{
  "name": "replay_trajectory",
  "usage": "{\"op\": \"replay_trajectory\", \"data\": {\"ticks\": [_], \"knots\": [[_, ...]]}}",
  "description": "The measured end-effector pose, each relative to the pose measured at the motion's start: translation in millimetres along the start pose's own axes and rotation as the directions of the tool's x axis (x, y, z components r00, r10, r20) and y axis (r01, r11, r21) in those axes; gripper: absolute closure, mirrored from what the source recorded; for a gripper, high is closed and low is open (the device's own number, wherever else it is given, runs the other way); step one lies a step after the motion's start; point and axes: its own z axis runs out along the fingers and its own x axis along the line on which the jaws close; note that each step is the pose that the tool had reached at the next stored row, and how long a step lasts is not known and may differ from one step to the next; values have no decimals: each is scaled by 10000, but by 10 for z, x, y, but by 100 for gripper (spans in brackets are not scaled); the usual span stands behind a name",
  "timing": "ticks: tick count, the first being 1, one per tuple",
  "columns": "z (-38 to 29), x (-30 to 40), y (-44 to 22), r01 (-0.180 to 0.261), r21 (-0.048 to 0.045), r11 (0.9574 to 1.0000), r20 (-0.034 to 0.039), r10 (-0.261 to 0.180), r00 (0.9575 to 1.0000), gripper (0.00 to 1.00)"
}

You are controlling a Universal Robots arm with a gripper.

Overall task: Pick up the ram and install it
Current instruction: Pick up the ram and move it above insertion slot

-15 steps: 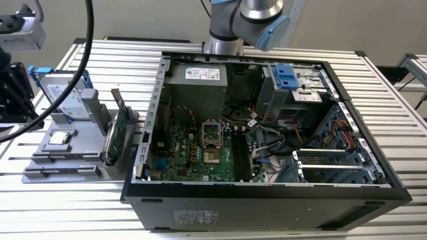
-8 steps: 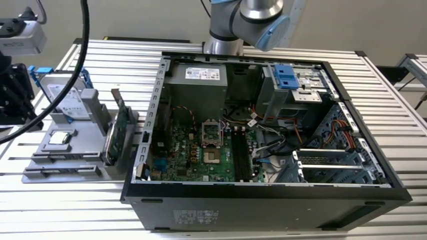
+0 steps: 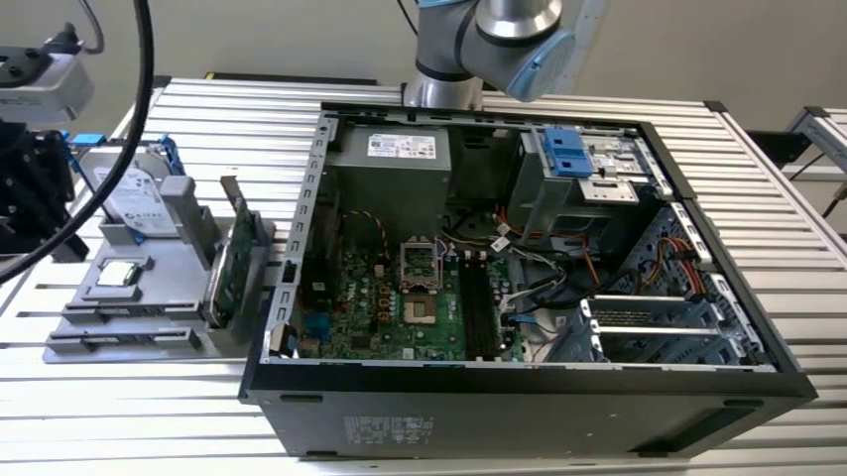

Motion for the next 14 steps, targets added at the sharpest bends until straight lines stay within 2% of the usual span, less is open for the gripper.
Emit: {"op": "replay_trajectory", "data": {"ticks": [5, 10, 11, 14], "knots": [[16, 0, -1, -770, -2, 9970, 26, 770, 9970, 100], [32, 0, -1, -1456, -2, 9893, 49, 1456, 9893, 100], [33, 0, -2, -1552, -1, 9879, 52, 1552, 9879, 100], [33, 0, -2, -1586, -2, 9873, 54, 1586, 9873, 100]]}}
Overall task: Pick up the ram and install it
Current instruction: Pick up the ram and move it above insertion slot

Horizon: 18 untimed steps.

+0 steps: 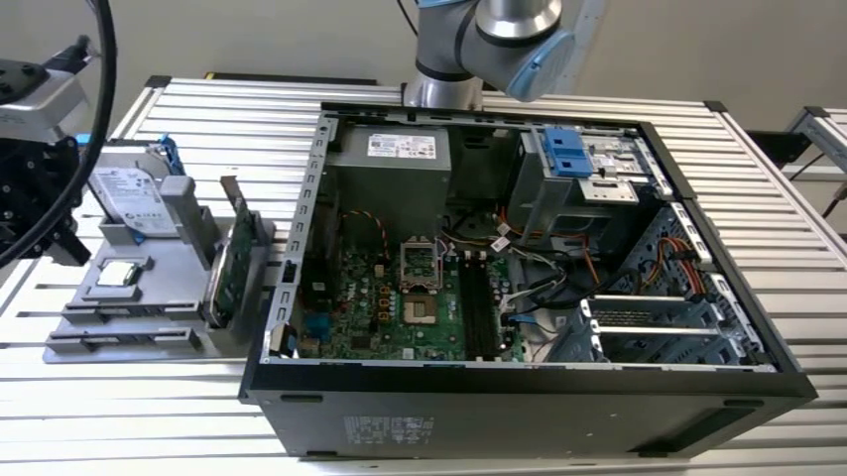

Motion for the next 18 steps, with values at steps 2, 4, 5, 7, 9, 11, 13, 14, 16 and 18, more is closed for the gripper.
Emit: {"op": "replay_trajectory", "data": {"ticks": [2, 4, 5, 7, 9, 11, 13, 14, 16, 18], "knots": [[1, 0, 0, -23, -1, 10000, 0, 23, 10000, 100], [1, 0, 0, -45, -1, 10000, 1, 45, 10000, 100], [1, 0, 0, -56, -1, 10000, 1, 56, 10000, 100], [1, 0, 0, -79, -1, 10000, 2, 79, 10000, 100], [2, 0, 0, -101, -2, 9999, 2, 101, 9999, 100], [2, 0, 0, -123, -2, 9999, 3, 123, 9999, 100], [2, 0, 0, -146, -1, 9999, 4, 146, 9999, 100], [2, 0, 0, -158, -2, 9999, 4, 158, 9999, 100], [3, 0, 0, -180, -3, 9998, 5, 180, 9998, 100], [3, 0, 0, -203, -2, 9998, 6, 203, 9998, 100]]}}
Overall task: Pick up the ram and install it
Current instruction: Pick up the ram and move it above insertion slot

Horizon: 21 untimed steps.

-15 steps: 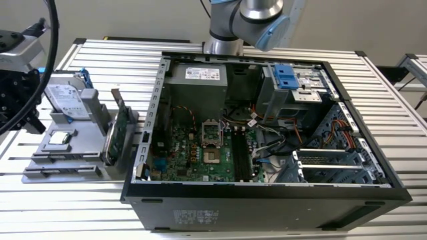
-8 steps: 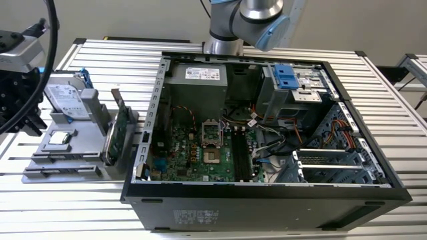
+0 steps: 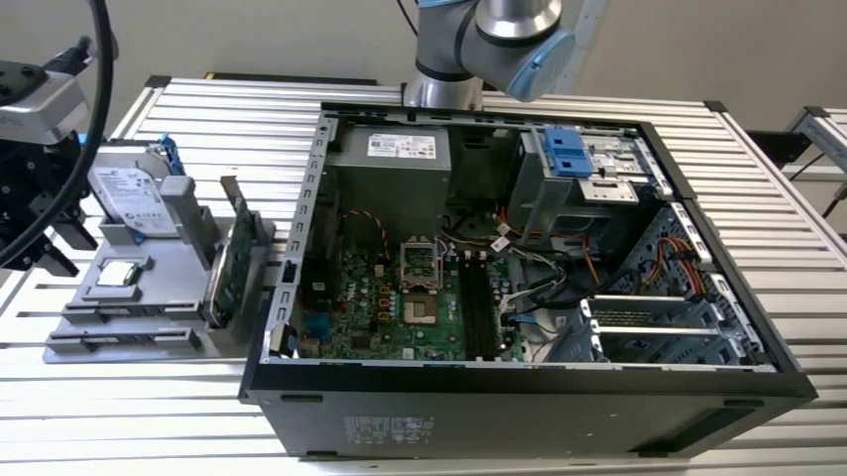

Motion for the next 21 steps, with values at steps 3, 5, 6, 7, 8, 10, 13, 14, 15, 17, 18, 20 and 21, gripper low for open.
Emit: {"op": "replay_trajectory", "data": {"ticks": [3, 5, 6, 7, 8, 10, 13, 14, 15, 17, 18, 20, 21], "knots": [[1, 0, 0, -33, -1, 10000, 1, 33, 10000, 100], [1, 0, 0, -56, -1, 10000, 1, 56, 10000, 100], [1, 0, 0, -67, -1, 10000, 1, 67, 10000, 100], [1, 0, 0, -78, -1, 10000, 2, 78, 10000, 100], [1, 0, 0, -89, -1, 10000, 2, 89, 10000, 0], [1, 0, 0, -111, -1, 9999, 3, 111, 9999, 0], [4, 0, 0, -109, -3, 9999, 2, 109, 9999, 0], [5, 0, 0, -72, -2, 10000, 2, 72, 10000, 0], [8, 0, 0, -19, -1, 10000, 0, 19, 10000, 0], [16, -1, -1, 113, 0, 9999, -3, -113, 9999, 0], [19, -1, -1, 188, 2, 9998, -4, -188, 9998, 0], [30, -4, -1, 309, 2, 9995, -8, -309, 9995, 0], [34, -5, -1, 363, 3, 9993, -9, -363, 9993, 0]]}}
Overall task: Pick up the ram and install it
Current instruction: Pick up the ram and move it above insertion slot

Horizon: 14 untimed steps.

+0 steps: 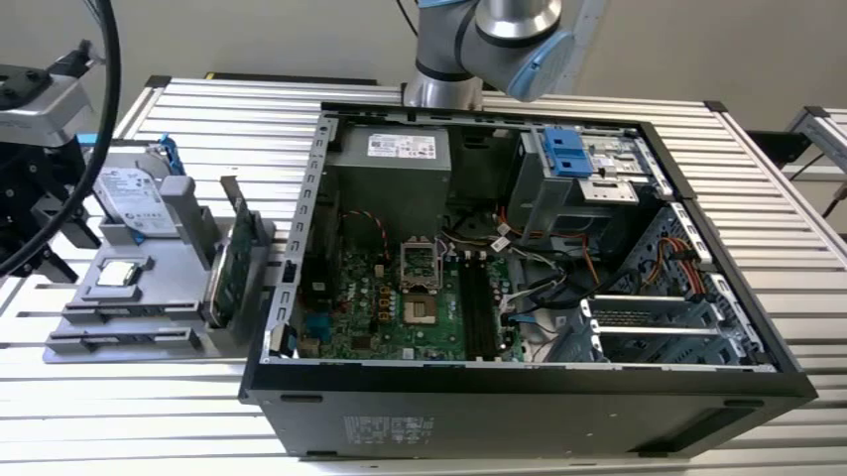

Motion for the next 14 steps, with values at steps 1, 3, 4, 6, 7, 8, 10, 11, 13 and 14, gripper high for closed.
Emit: {"op": "replay_trajectory", "data": {"ticks": [1, 3, 4, 6, 7, 8, 10, 11, 13, 14], "knots": [[4, -2, 0, 55, 2, 10000, 0, -55, 10000, 0], [15, -4, 0, 149, 2, 9999, -3, -149, 9999, 0], [19, -6, 0, 193, 3, 9998, -4, -193, 9998, 0], [29, -10, 0, 294, 4, 9996, -5, -294, 9996, 0], [34, -12, 0, 346, 5, 9994, -6, -346, 9994, 0], [39, -13, 0, 393, 5, 9992, -8, -393, 9992, 0], [49, -17, 0, 481, 7, 9988, -8, -481, 9988, 0], [54, -19, 0, 530, 8, 9986, -8, -530, 9986, 0], [64, -23, 0, 616, 10, 9981, -9, -615, 9981, 0], [69, -25, 0, 651, 10, 9979, -9, -651, 9979, 0]]}}
